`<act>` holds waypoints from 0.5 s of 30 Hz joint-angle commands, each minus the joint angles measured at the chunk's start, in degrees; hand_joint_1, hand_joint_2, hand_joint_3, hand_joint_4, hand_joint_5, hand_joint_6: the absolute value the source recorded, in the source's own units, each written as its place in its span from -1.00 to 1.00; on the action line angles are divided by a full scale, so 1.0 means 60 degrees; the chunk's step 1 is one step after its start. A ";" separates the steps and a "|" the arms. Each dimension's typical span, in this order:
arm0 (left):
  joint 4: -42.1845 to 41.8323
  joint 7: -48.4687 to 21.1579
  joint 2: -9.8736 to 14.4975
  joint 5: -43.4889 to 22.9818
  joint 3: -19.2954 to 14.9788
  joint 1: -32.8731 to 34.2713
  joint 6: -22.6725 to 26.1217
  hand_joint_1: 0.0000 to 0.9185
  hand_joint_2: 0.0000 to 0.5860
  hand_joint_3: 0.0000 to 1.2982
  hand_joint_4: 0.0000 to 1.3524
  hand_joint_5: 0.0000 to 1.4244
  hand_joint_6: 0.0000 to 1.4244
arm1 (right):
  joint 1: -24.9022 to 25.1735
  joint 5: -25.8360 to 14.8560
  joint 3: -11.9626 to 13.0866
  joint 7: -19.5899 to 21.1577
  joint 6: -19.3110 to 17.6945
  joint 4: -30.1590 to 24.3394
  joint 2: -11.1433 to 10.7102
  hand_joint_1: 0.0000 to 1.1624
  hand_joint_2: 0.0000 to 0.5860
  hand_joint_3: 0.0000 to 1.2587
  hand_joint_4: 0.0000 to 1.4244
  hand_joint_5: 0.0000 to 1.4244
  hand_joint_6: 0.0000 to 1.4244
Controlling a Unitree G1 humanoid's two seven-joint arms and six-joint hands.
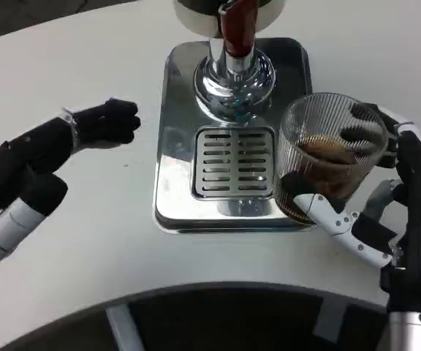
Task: Grasp the cup under the faucet to collect the drink, then remove the cup.
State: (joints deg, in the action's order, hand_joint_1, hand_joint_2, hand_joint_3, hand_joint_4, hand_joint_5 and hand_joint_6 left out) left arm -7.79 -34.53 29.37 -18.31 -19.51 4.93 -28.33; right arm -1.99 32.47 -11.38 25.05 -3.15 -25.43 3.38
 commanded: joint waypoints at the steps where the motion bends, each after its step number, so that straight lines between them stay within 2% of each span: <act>1: -0.0254 0.0313 0.0001 0.0232 -0.0249 -0.0545 -0.0009 -1.00 -0.50 -0.58 -0.64 -0.63 -0.67 | -0.0305 0.0071 -0.0209 -0.0135 -0.0214 -0.0626 0.0163 0.44 -0.40 0.39 0.48 0.80 0.79; 8: -0.0595 0.0610 -0.0019 0.0306 -0.0438 -0.1056 0.0054 -1.00 -0.50 -0.58 -0.66 -0.65 -0.69 | -0.0794 0.0044 -0.0442 -0.0625 -0.0252 -0.1311 0.0101 0.47 -0.42 0.41 0.49 0.82 0.84; 15: -0.1013 0.0788 0.0089 0.0467 -0.0630 -0.1587 0.0180 -1.00 -0.52 -0.63 -0.72 -0.70 -0.75 | -0.1063 -0.0020 -0.0781 -0.0935 -0.0382 -0.1630 0.0113 0.47 -0.42 0.43 0.50 0.83 0.85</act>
State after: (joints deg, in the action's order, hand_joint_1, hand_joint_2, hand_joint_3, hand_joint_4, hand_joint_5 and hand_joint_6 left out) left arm -12.43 -30.48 29.32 -16.72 -22.35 -2.35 -28.22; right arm -8.02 32.47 -14.66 19.58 -3.14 -32.67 3.08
